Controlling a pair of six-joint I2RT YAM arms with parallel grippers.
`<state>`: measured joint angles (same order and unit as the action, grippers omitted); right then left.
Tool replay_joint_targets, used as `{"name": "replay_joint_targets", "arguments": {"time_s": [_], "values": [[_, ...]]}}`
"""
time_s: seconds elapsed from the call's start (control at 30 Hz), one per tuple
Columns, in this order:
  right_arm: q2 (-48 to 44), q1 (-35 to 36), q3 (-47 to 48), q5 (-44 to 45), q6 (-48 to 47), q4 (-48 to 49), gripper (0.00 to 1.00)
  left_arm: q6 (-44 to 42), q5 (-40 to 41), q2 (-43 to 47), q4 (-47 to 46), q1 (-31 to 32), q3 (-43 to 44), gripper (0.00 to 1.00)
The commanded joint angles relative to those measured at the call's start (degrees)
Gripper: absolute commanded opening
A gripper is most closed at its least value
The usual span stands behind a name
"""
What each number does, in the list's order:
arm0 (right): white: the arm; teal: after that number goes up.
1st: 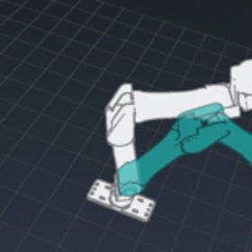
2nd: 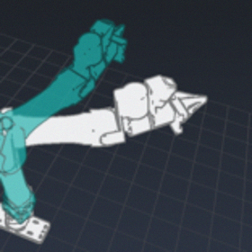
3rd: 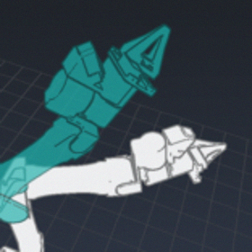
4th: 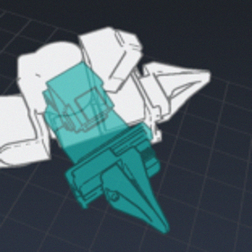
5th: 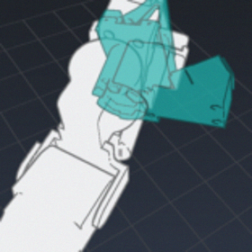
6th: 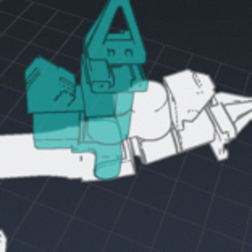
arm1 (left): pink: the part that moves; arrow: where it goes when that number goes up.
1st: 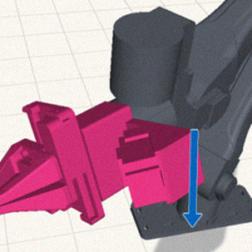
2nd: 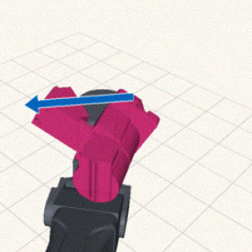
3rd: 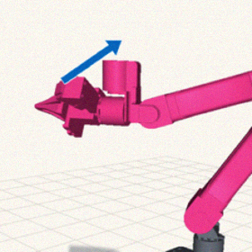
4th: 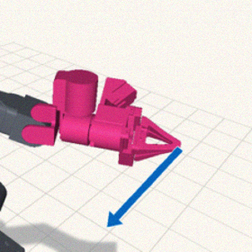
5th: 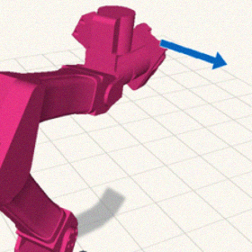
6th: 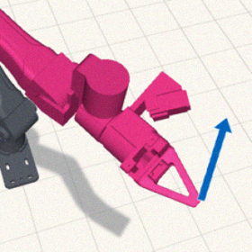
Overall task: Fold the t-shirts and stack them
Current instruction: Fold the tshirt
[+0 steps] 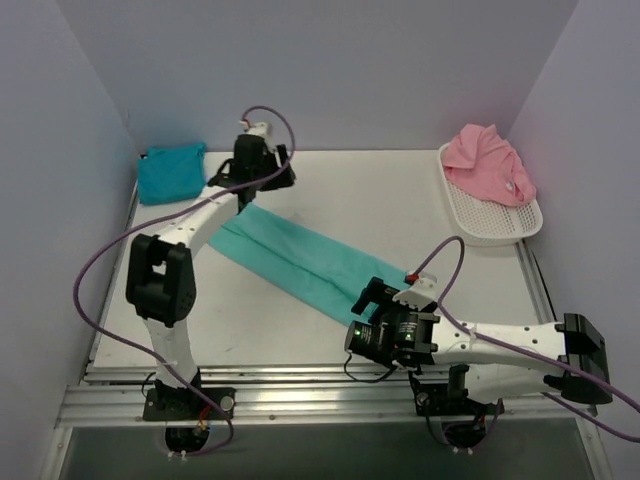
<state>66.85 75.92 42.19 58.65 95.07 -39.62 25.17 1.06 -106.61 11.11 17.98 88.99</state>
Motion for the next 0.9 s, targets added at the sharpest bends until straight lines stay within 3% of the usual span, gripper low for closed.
{"name": "replay_joint_targets", "arguments": {"time_s": [0.0, 0.2, 0.4, 0.47, 0.63, 0.87], "values": [[-2.9, 1.1, 4.0, 8.6, 3.7, -12.0, 0.99, -5.7, -6.2, -9.1, 5.0, 8.6, 9.1, 0.73], [-4.8, 1.7, 7.5, 12.4, 6.4, -17.9, 0.99, -9.2, -15.0, -22.6, 13.5, 17.2, 25.9, 0.71], [-1.6, 1.6, 10.6, 14.0, 10.8, -23.6, 0.99, -13.1, -15.8, -24.5, 16.9, 24.6, 28.2, 0.67], [-0.5, 1.6, 11.2, 14.1, 12.2, -25.0, 0.99, -12.7, -17.1, -23.6, 16.4, 25.4, 26.8, 0.63], [-0.6, 1.6, 11.7, 14.3, 13.8, -27.5, 0.99, -11.0, -19.3, -18.9, 14.6, 27.9, 20.8, 0.40], [-2.4, 1.3, 10.9, 14.4, 12.9, -27.5, 0.99, -11.3, -18.8, -18.5, 17.7, 30.9, 20.3, 0.20]]}}
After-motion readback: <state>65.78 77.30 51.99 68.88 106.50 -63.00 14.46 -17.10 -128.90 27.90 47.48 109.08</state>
